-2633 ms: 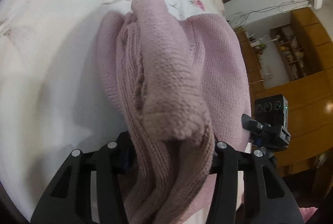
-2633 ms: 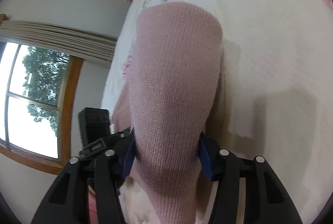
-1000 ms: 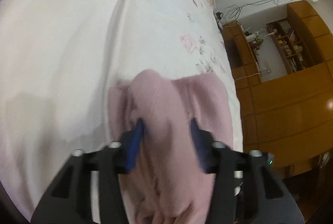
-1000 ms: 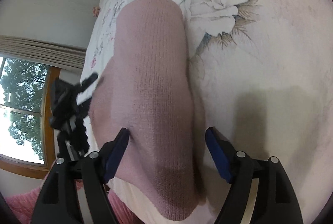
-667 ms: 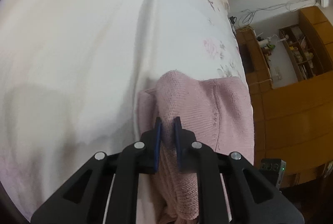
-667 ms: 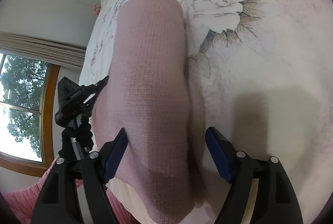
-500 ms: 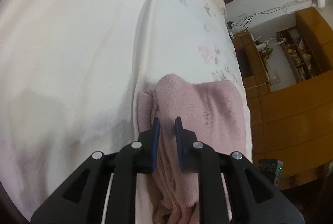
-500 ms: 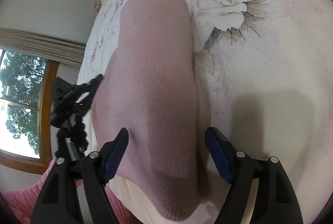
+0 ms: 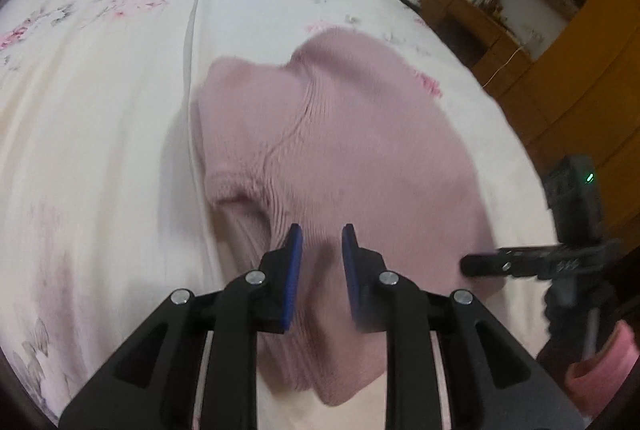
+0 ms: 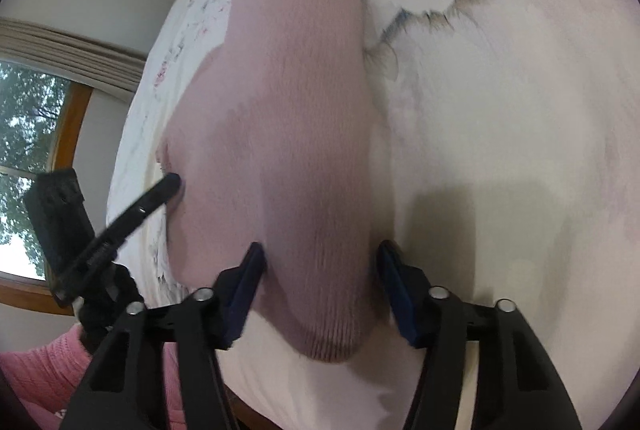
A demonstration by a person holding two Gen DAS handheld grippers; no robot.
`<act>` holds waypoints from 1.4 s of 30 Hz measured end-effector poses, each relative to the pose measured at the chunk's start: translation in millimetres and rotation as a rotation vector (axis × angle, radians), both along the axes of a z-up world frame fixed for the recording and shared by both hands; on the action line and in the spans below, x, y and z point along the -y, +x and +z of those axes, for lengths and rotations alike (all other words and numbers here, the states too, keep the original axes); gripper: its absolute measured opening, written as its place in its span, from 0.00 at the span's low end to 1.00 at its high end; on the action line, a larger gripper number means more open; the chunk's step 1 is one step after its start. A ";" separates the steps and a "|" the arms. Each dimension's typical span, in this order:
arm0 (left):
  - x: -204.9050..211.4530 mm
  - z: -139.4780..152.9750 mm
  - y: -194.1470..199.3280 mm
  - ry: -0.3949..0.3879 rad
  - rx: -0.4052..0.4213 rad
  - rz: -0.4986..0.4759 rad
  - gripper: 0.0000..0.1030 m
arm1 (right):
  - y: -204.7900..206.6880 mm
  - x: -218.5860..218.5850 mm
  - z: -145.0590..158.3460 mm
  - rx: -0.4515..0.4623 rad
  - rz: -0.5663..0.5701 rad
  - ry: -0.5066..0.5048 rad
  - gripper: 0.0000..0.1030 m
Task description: Fold small clothes
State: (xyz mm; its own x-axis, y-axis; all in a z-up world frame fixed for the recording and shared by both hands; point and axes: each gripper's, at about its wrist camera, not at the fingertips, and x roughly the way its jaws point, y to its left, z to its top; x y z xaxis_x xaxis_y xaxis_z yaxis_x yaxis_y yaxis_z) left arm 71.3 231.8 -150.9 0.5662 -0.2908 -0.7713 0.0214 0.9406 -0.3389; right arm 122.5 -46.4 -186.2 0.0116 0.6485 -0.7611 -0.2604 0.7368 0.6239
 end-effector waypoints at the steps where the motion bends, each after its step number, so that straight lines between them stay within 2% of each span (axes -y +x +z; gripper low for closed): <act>1: 3.1 -2.6 -2.9 0.022 -0.001 -0.006 0.20 | -1.9 1.4 -2.9 -0.014 -0.010 0.013 0.54; 8: 1.7 -15.5 -12.2 0.011 -0.032 0.013 0.19 | -5.6 3.7 -22.7 -0.048 -0.054 0.015 0.53; 12: -2.9 -5.6 -20.8 -0.018 -0.059 0.034 0.21 | -9.5 0.3 -8.3 -0.014 -0.055 -0.034 0.55; 13: -5.7 0.7 -25.1 -0.033 -0.061 0.043 0.26 | -13.9 -1.5 0.4 0.016 -0.050 -0.069 0.57; 14: -7.9 7.4 -30.4 -0.033 -0.062 0.053 0.31 | -17.9 -2.4 8.3 0.046 -0.046 -0.103 0.65; 16: -10.4 18.4 -40.1 -0.009 -0.067 0.077 0.52 | -28.6 -1.9 27.3 0.118 -0.053 -0.179 0.80; 18: -13.2 27.7 -51.0 -0.013 -0.071 0.085 0.55 | -39.8 0.5 46.8 0.172 -0.061 -0.215 0.82; 20: -15.7 35.5 -63.8 -0.015 -0.091 0.098 0.59 | -48.1 2.6 58.2 0.195 -0.070 -0.241 0.88; 23: -17.0 47.8 -80.7 -0.023 -0.100 0.110 0.61 | -64.3 0.7 75.2 0.248 -0.079 -0.324 0.93; 28: -7.6 68.8 -106.2 0.049 -0.105 0.111 0.67 | -85.1 -0.3 96.5 0.283 -0.088 -0.374 0.96; 34: -0.3 93.7 -131.9 0.083 -0.083 0.127 0.75 | -106.5 -7.6 117.7 0.328 -0.087 -0.410 0.96; 37: 1.1 102.6 -140.3 0.077 -0.077 0.142 0.76 | -113.0 -6.5 127.3 0.326 -0.093 -0.400 0.96; 42: 6.6 117.2 -155.7 0.106 -0.058 0.157 0.78 | -127.9 -5.9 145.1 0.362 -0.099 -0.440 0.96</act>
State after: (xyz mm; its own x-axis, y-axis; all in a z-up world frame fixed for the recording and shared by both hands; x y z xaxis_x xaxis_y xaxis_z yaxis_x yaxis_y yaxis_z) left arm -84.4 225.2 -33.6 0.5518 -0.1176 -0.8256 -0.1453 0.9613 -0.2340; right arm -5.4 -40.5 -41.1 0.3660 0.2541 -0.8953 -0.3167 0.9386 0.1369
